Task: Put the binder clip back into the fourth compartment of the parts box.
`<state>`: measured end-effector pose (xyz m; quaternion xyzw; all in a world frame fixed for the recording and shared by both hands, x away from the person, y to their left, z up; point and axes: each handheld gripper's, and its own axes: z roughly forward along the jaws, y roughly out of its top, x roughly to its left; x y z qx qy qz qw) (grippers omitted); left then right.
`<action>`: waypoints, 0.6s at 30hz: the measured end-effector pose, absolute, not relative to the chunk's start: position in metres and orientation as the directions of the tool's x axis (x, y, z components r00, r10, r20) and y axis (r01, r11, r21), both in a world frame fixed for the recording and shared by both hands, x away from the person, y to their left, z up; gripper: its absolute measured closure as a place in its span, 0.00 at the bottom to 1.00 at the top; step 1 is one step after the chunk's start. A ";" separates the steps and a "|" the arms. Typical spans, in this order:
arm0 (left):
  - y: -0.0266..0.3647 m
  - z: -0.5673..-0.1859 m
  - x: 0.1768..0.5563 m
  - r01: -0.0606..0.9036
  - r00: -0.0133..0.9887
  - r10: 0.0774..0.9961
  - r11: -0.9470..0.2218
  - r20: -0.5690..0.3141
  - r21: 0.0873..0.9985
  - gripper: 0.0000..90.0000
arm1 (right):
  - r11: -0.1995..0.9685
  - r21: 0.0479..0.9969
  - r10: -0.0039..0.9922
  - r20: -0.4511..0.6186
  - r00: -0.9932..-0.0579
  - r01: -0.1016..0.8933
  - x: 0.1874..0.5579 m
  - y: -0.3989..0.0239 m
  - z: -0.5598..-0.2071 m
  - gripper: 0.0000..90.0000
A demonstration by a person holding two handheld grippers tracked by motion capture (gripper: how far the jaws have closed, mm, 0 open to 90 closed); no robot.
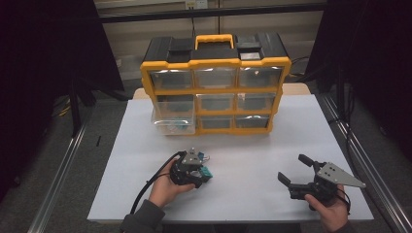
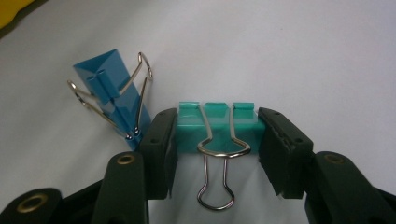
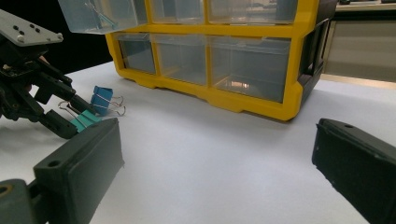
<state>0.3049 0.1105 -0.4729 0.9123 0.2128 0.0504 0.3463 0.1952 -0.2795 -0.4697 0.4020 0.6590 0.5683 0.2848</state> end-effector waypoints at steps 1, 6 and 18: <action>0.110 -0.474 0.304 0.359 0.899 0.435 -0.654 -0.057 0.665 0.56 | 0.030 0.978 0.853 0.084 -0.515 0.208 0.195 -0.280 -0.470 0.01; 0.113 -0.466 0.304 0.418 0.886 0.437 -0.604 -0.157 0.678 0.56 | 0.030 0.978 0.853 0.082 -0.515 0.206 0.195 -0.279 -0.470 0.01; 0.123 -0.411 0.302 0.441 0.886 0.405 -0.589 -0.225 0.677 0.56 | 0.031 0.978 0.856 0.080 -0.510 0.206 0.195 -0.280 -0.470 0.01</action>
